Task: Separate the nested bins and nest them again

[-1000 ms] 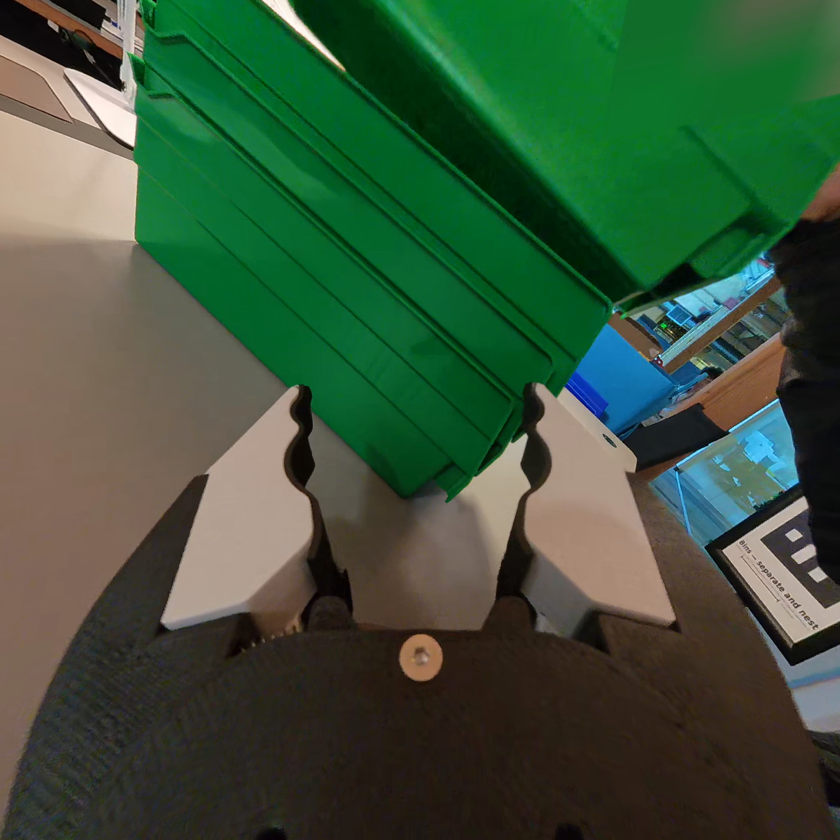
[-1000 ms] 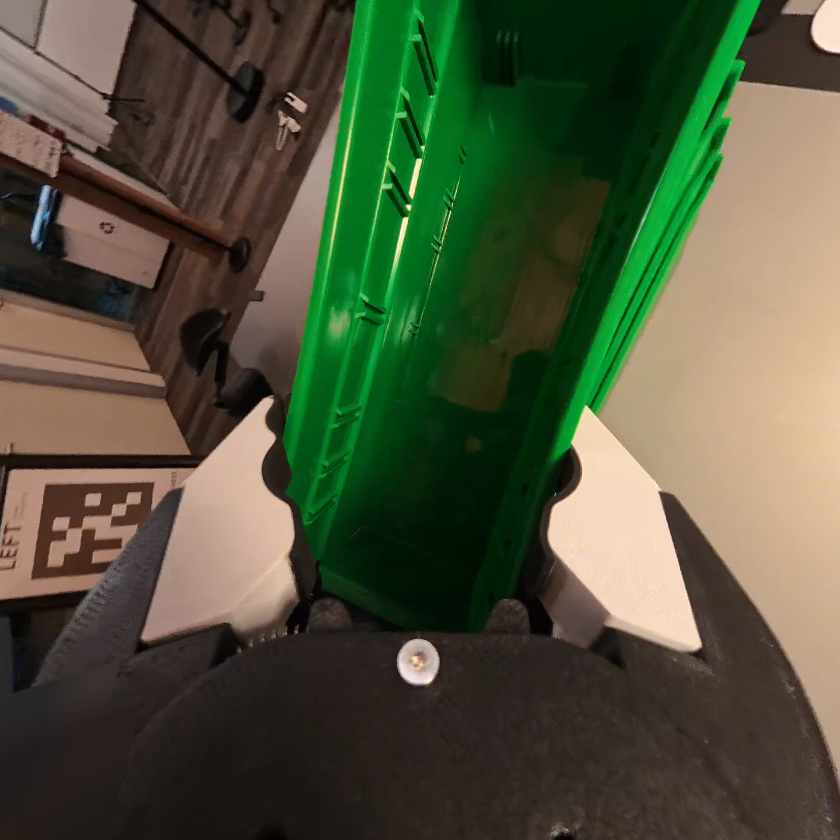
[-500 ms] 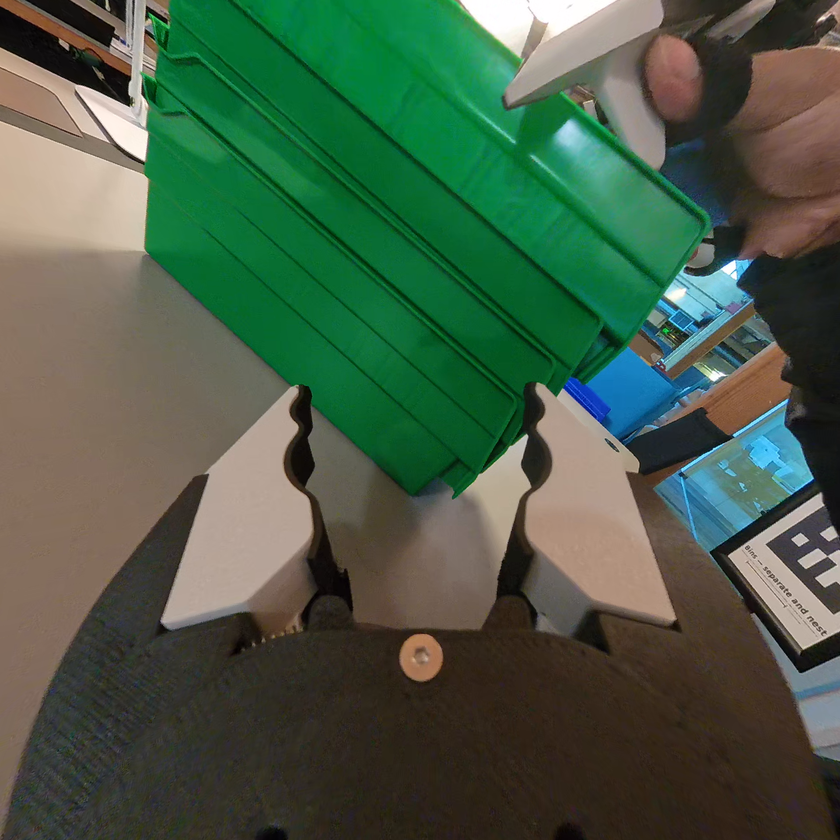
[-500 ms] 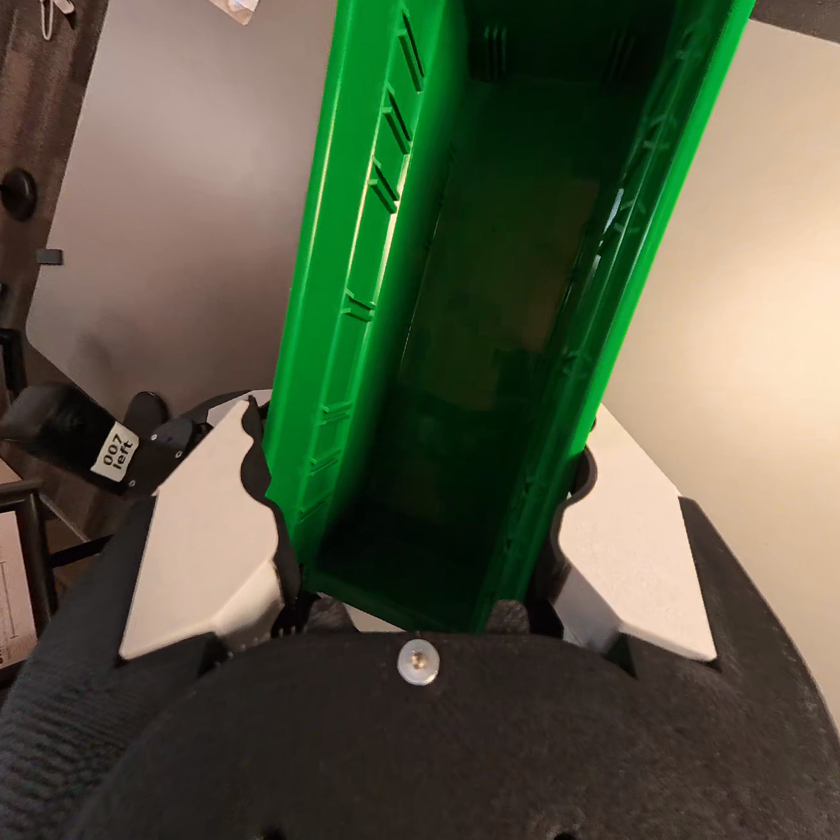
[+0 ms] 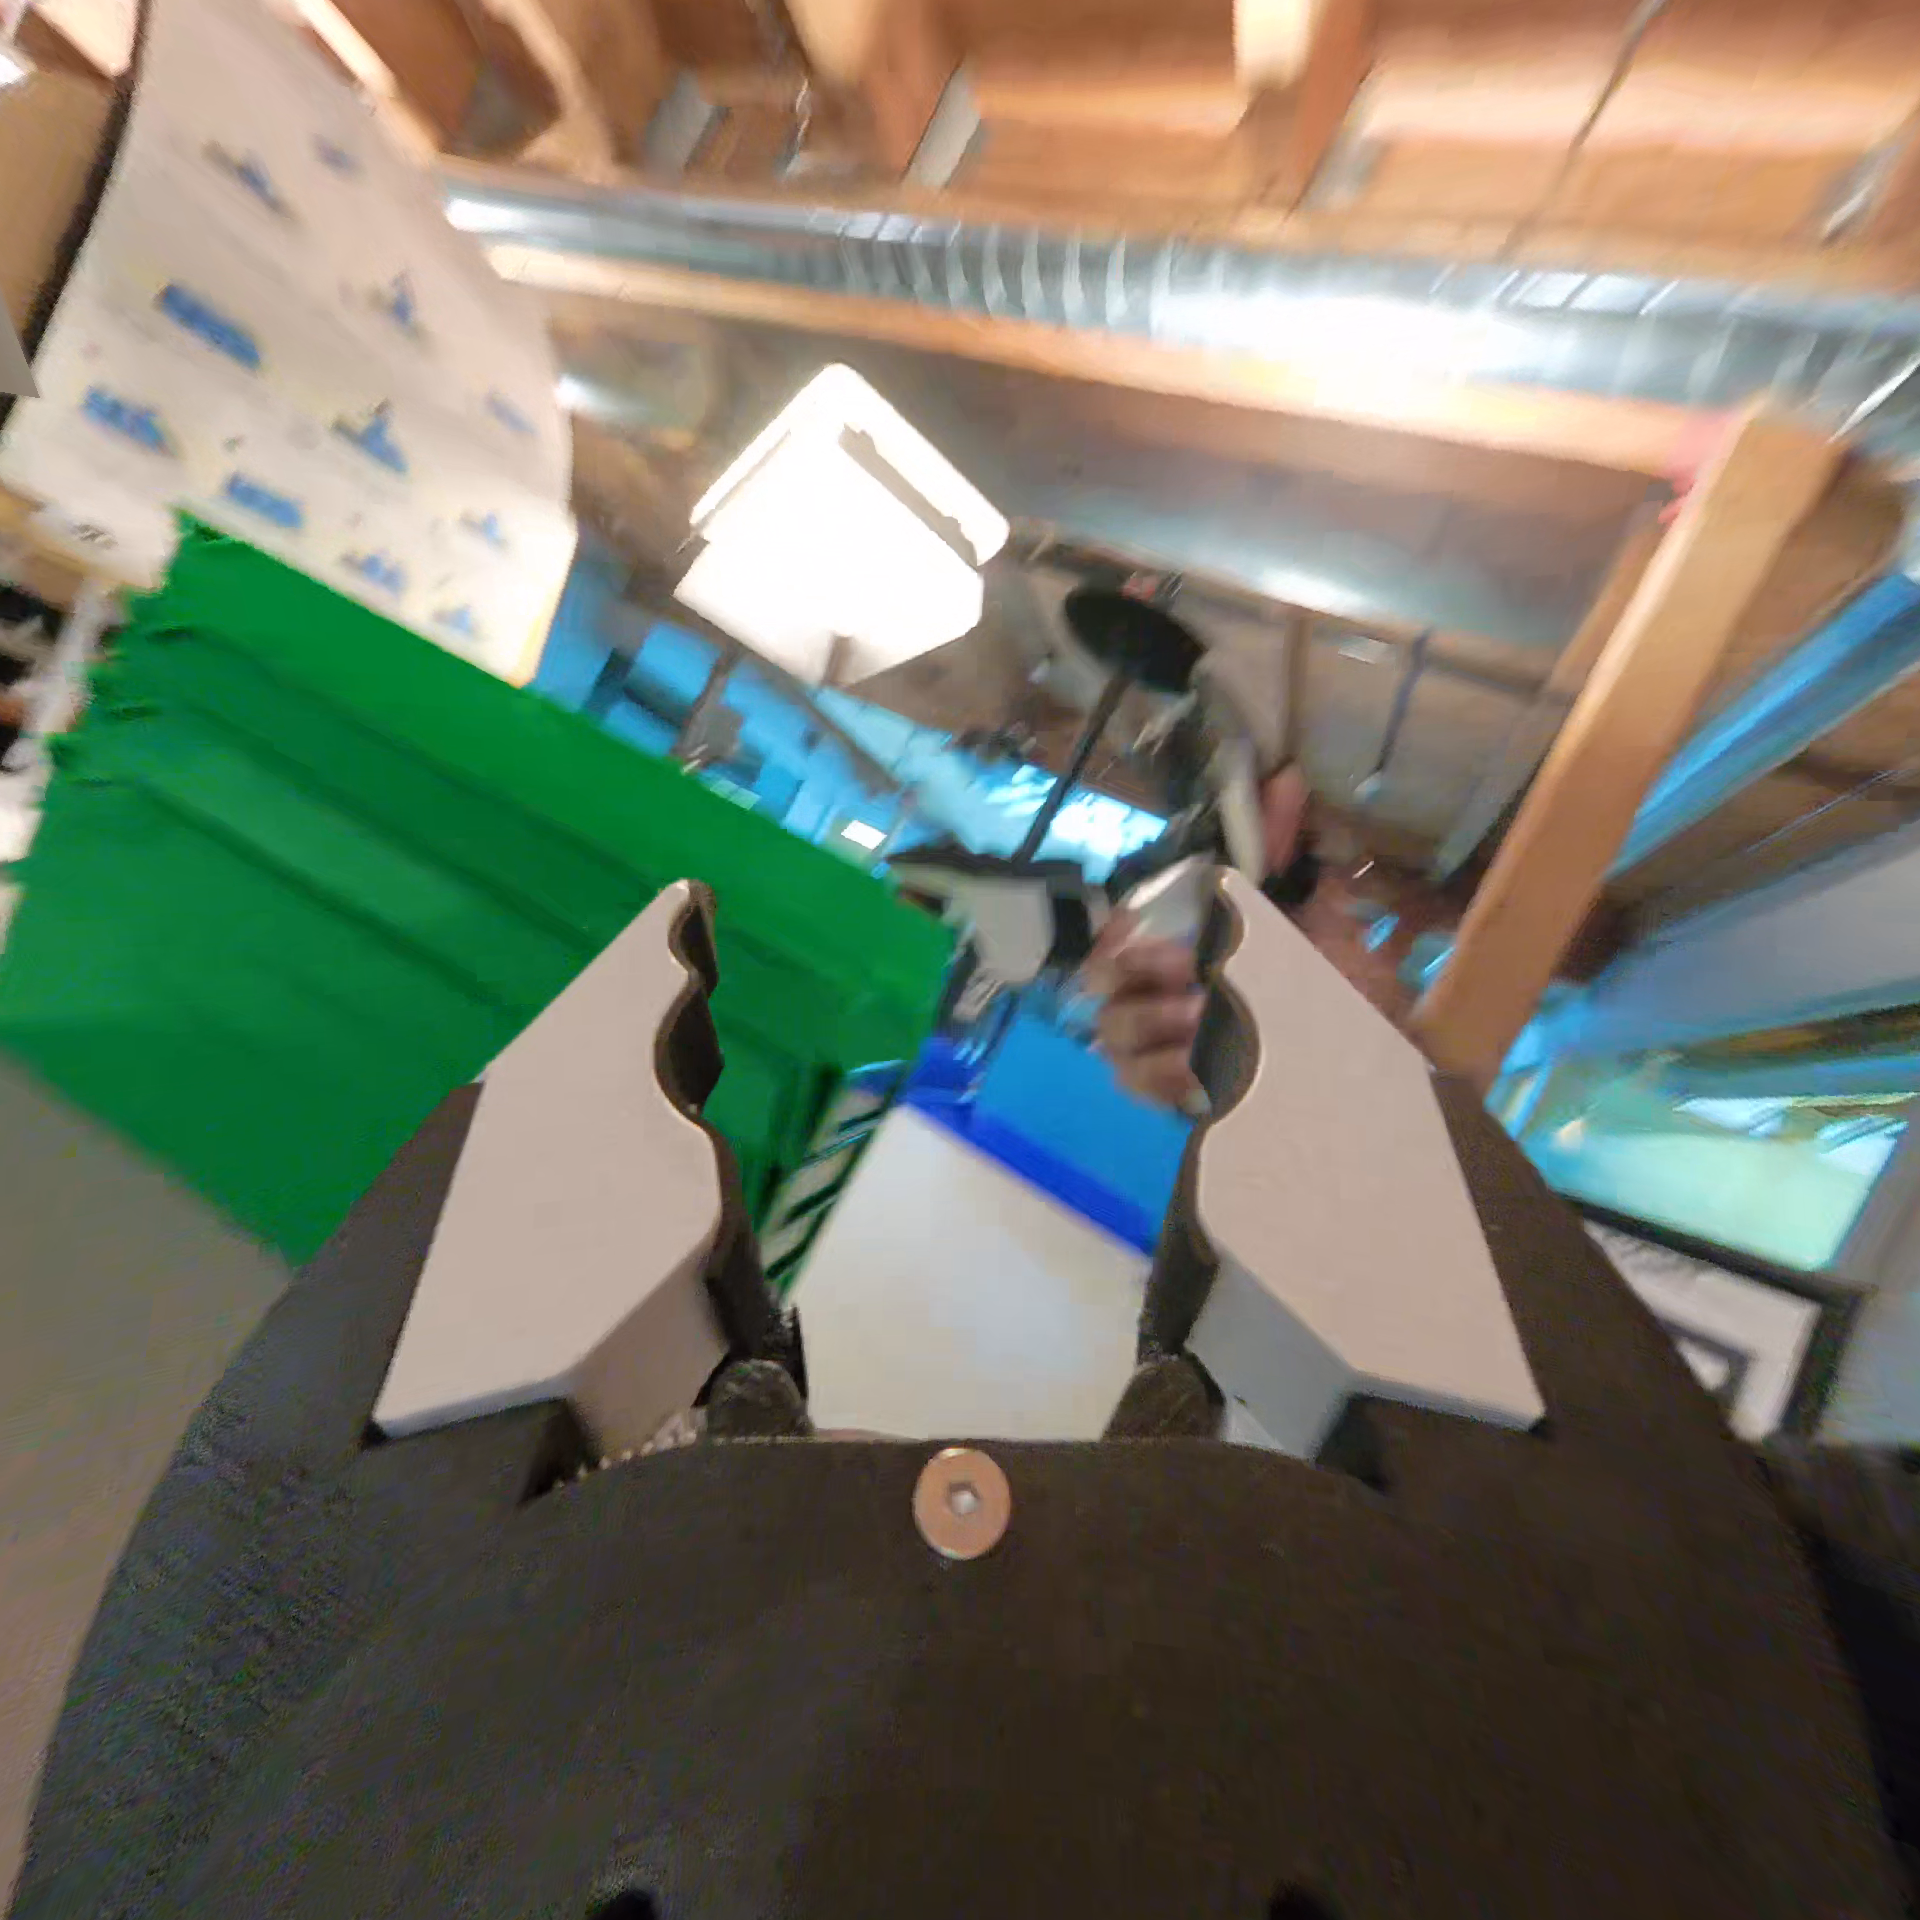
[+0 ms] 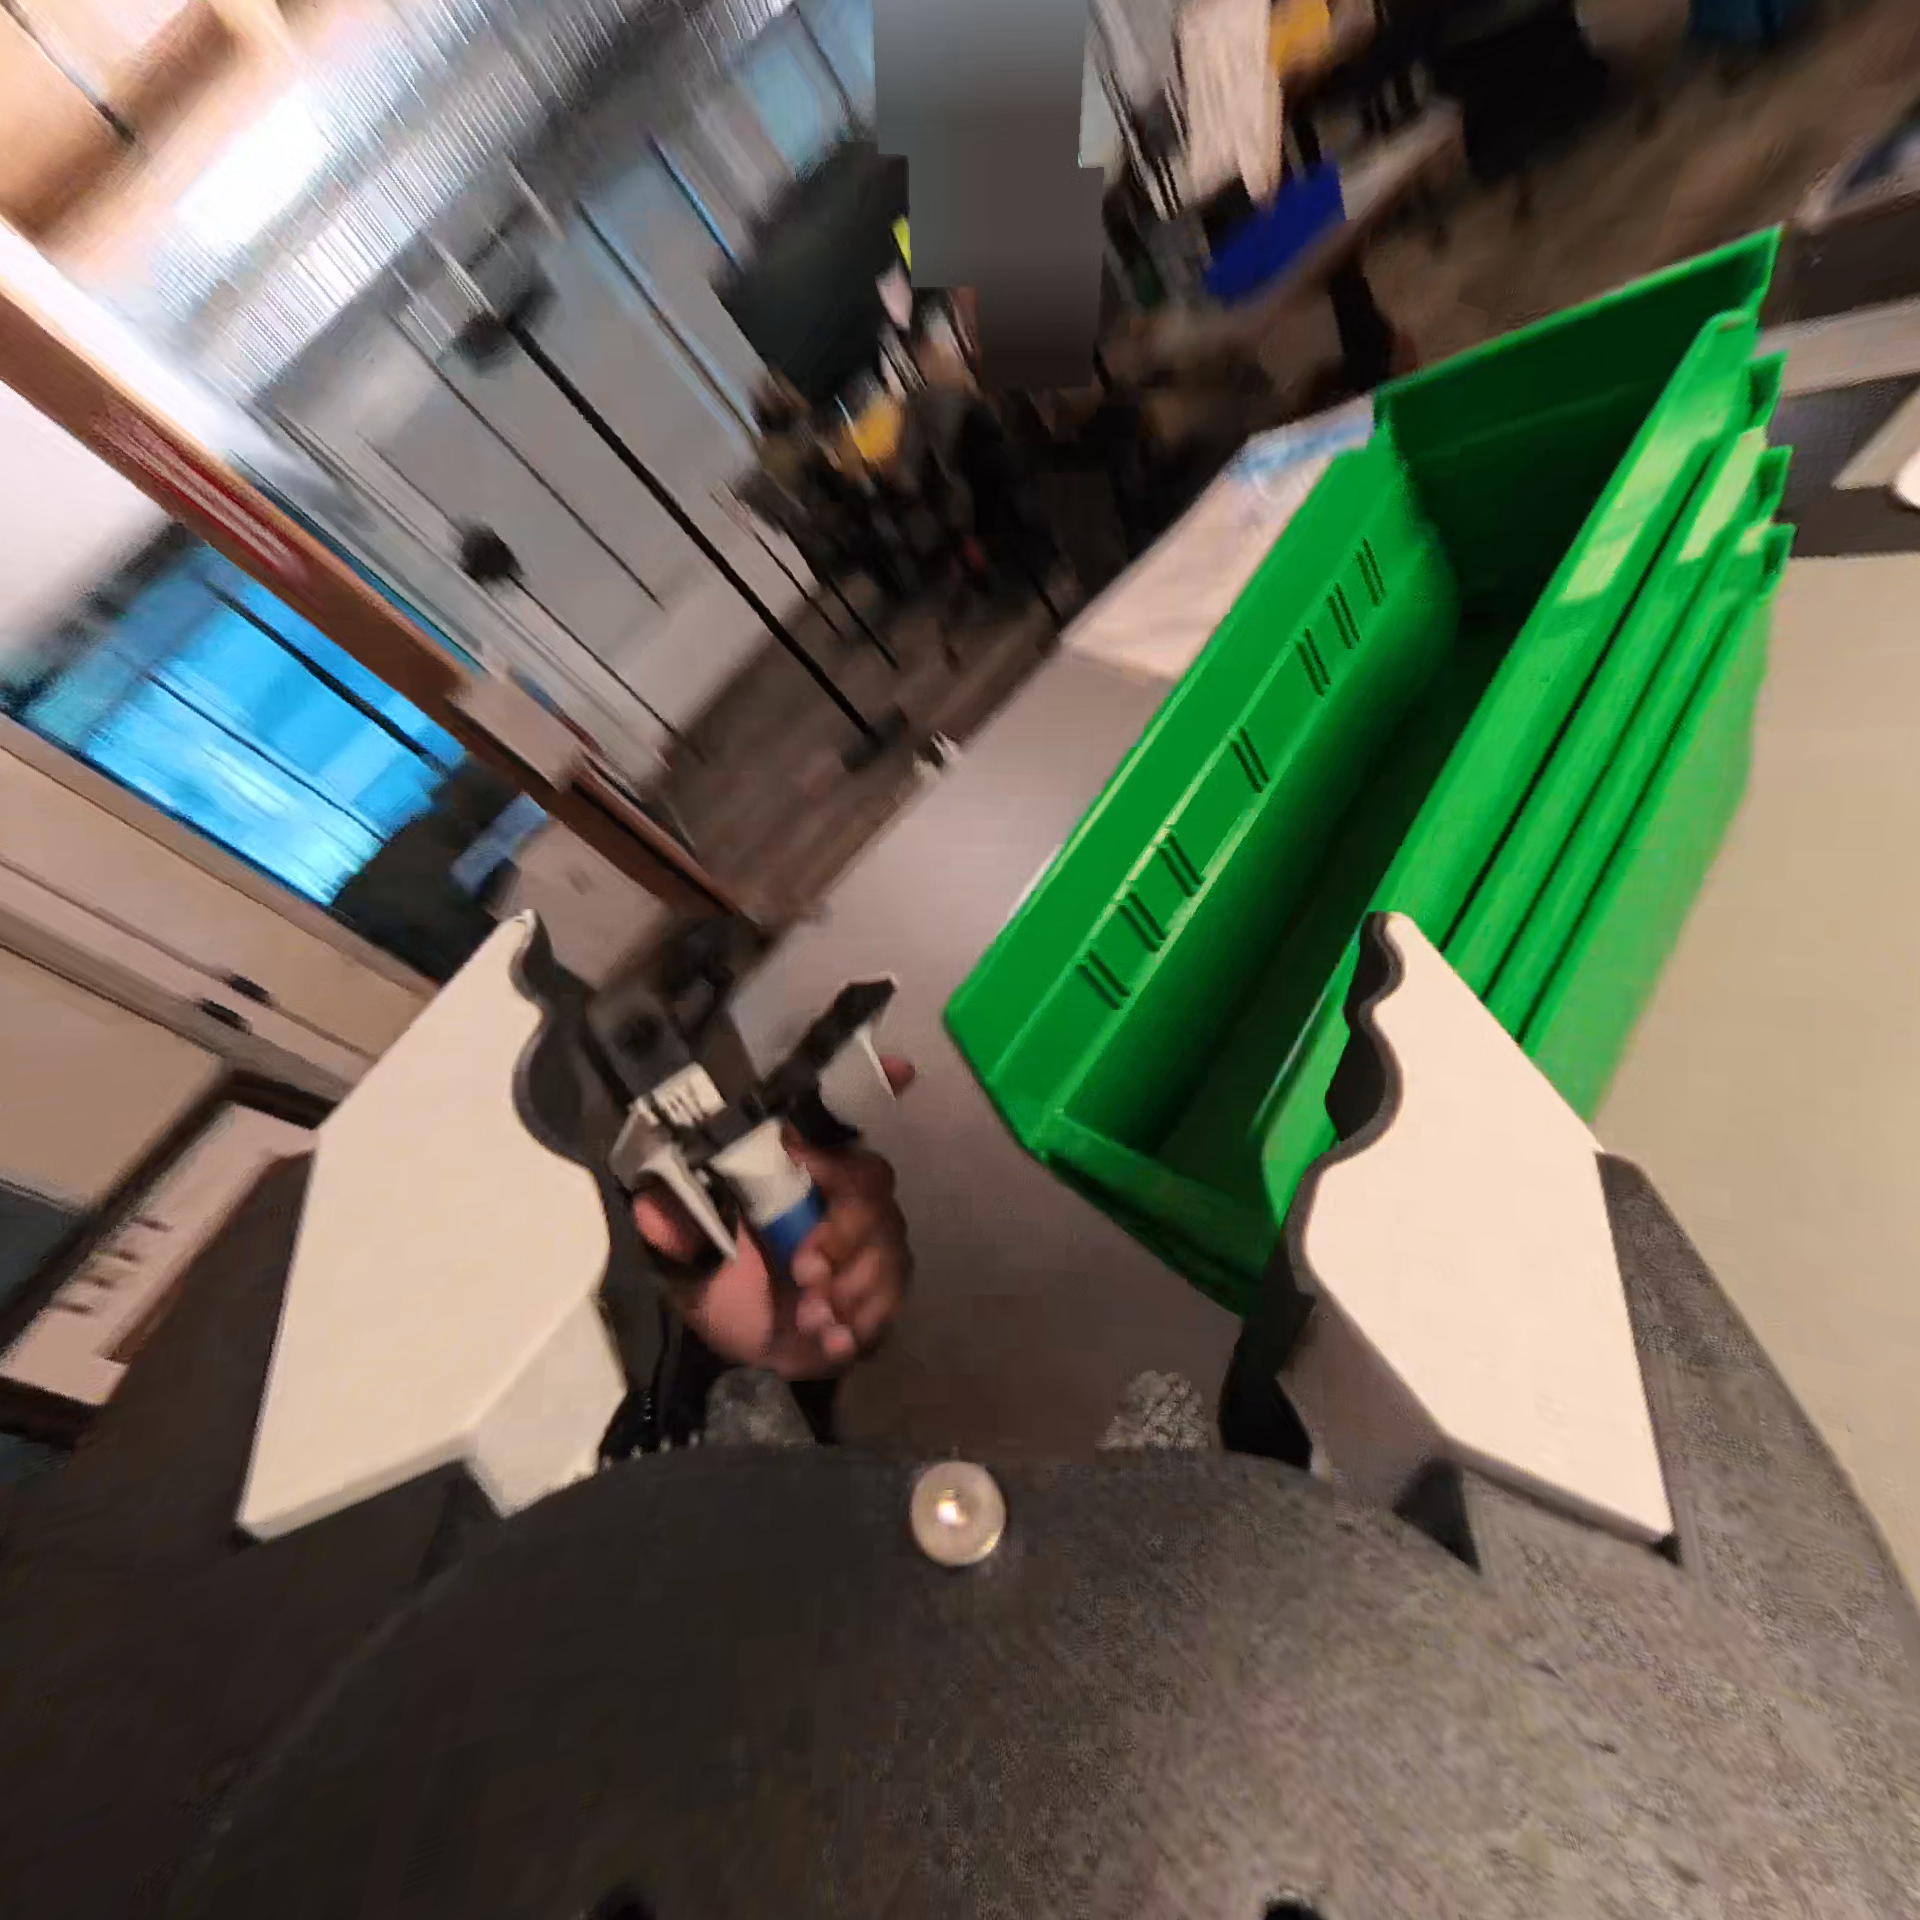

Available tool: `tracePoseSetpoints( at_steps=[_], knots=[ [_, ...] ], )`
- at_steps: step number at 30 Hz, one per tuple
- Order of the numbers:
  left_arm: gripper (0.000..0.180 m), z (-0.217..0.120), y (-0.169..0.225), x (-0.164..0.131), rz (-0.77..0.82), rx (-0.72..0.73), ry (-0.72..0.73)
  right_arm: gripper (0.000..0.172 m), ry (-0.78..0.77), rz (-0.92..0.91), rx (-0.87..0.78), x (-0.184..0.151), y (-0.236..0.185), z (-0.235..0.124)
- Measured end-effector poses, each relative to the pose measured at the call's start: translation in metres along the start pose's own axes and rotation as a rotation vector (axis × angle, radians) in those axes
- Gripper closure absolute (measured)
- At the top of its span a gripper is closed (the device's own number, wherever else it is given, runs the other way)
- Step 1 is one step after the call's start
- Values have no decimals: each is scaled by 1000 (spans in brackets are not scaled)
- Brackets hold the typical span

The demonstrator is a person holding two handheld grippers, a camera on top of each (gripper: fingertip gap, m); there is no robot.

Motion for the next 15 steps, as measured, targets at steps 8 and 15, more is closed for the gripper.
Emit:
tracePoseSetpoints(
  at_steps=[8, 15],
  knots=[
    [77, 46, 80, -105, -273, -134, 141, 24, 804, 345, 461, -56, -2, -96],
    [68, 62, 91, -146, -274, -117, 97, 15, 967, 351, 575, -78, 13, -128]
  ],
)
Point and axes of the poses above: each gripper's, where its closed fingertips meet, z out along the fingers, x out of its top, y = z × x across the jaws, the point moved 4 cm from there along -z, back along the fingers
